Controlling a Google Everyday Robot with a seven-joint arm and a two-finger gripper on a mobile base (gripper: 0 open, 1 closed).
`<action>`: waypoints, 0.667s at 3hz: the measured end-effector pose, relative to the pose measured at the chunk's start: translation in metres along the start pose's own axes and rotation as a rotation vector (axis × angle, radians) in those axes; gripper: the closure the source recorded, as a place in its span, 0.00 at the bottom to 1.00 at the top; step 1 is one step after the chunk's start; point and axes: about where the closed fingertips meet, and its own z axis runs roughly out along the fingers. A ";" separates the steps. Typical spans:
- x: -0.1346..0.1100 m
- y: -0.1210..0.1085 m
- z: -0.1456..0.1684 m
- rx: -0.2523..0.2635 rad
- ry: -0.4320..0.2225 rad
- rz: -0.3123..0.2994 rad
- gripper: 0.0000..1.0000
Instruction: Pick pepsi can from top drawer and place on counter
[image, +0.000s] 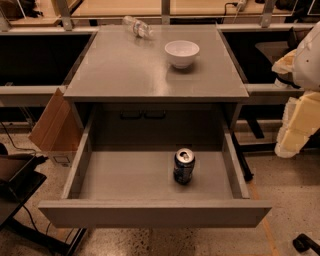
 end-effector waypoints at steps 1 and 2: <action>0.000 0.000 0.000 0.000 0.000 0.000 0.00; 0.004 -0.002 0.015 -0.014 -0.080 0.003 0.00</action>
Offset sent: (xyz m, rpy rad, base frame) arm 0.0162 -0.0086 -0.0516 0.2599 -0.0055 0.0660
